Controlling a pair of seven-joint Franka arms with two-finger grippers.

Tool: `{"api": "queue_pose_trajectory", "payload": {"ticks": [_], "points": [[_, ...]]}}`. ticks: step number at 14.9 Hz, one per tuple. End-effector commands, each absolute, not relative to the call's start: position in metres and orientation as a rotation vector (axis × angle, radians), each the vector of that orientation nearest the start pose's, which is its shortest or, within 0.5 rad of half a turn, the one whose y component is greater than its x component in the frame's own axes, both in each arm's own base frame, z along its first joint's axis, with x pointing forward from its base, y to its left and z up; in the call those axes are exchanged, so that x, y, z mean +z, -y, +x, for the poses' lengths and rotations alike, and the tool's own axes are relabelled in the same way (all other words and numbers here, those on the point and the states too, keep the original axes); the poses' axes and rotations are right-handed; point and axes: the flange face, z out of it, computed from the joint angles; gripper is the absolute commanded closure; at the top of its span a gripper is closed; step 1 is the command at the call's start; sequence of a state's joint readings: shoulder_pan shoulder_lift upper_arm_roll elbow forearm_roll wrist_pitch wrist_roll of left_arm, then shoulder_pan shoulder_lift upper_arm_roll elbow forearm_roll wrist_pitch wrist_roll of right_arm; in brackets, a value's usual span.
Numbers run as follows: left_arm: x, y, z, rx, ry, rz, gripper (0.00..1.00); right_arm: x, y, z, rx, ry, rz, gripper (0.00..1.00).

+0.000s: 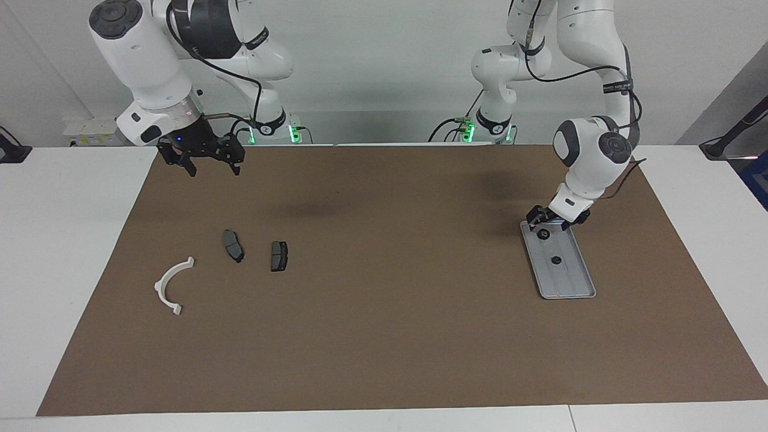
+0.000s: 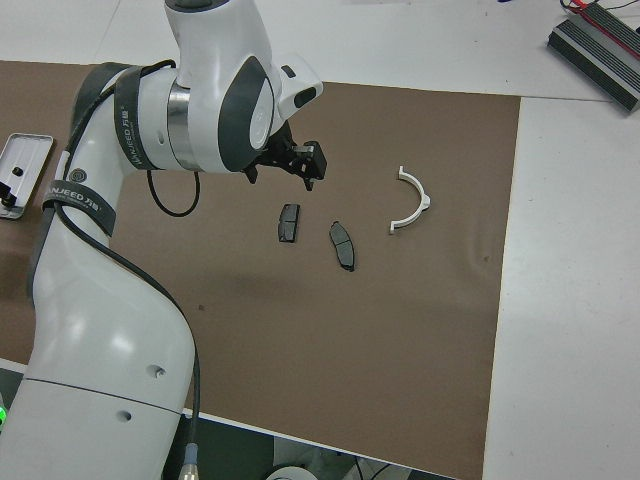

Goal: Place bearing gear from tray to pile
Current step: 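Close the left gripper on the bearing gear and lift it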

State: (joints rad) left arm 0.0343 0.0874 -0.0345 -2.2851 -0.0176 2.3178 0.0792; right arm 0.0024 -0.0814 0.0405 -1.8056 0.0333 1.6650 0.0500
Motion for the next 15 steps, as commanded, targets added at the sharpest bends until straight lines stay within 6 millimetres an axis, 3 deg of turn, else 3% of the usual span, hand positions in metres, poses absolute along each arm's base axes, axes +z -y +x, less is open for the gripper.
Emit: {"api": "queue_pose_trajectory", "payload": {"ticks": [1,4,8,12,14,15], "points": [[0.306,0.001,0.517,0.074,-0.129,-3.145,0.0,0.561,-0.028,0.521,0.067,0.013,-3.083,0.0],[0.302,0.001,0.517,0.077,-0.129,-3.145,0.0,0.556,-0.028,0.527,0.018,0.066,-3.084,0.0],[0.295,0.001,0.516,0.077,-0.129,-3.145,0.0,0.549,-0.026,0.531,0.001,0.308,-3.068,0.0],[0.292,0.001,0.516,0.084,-0.122,-3.146,0.0,0.547,-0.022,0.531,-0.003,0.319,-3.066,0.0],[0.292,0.002,0.516,0.084,-0.127,-3.145,0.05,0.545,-0.019,0.53,0.002,0.302,-3.068,0.0],[0.292,0.004,0.516,0.084,-0.131,-3.145,0.15,0.545,-0.019,0.53,0.005,0.299,-3.068,0.0]]}}
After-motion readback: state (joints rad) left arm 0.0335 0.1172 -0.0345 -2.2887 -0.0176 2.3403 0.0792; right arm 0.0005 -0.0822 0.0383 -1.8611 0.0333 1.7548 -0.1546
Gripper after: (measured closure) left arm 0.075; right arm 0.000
